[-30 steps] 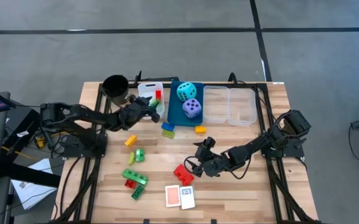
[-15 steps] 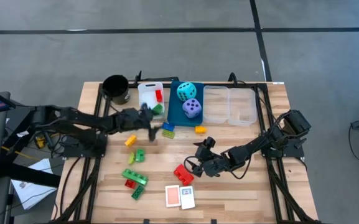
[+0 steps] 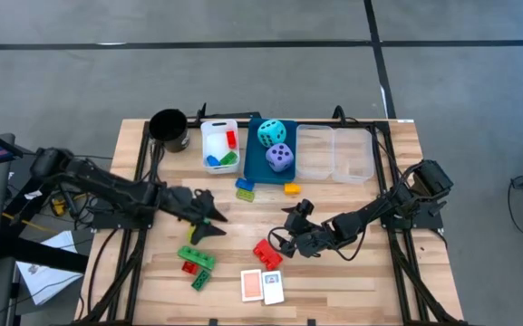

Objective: Pick & Place Toys
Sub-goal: Put the top large green game piece into the white bin

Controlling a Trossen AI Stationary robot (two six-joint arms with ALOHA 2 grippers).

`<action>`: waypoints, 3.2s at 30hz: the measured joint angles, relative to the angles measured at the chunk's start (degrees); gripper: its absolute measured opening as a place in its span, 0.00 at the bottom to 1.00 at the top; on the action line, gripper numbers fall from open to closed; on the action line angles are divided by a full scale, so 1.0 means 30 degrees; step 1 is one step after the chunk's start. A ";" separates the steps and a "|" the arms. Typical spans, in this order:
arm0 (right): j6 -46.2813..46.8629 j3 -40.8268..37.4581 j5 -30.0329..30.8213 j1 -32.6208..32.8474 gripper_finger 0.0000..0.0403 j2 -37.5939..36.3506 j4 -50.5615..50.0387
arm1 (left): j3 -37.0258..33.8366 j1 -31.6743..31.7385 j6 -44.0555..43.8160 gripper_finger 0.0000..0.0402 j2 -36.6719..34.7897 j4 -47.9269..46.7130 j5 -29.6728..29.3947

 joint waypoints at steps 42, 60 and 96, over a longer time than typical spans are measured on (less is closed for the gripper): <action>-0.1078 0.0000 -0.1979 -0.0821 0.99 0.0000 0.0080 | 0.7676 -0.1488 -1.3155 0.23 0.1516 -1.6468 0.0952; -0.0860 0.0000 -0.2919 -0.0395 0.99 0.0000 0.0087 | 1.1774 -0.1459 -0.9780 0.08 0.4772 -2.1016 -0.0957; -0.0860 0.0000 -0.2909 -0.0372 0.99 0.0000 0.0014 | 1.0892 -0.1459 -1.4057 0.64 0.4342 -2.1722 -0.1644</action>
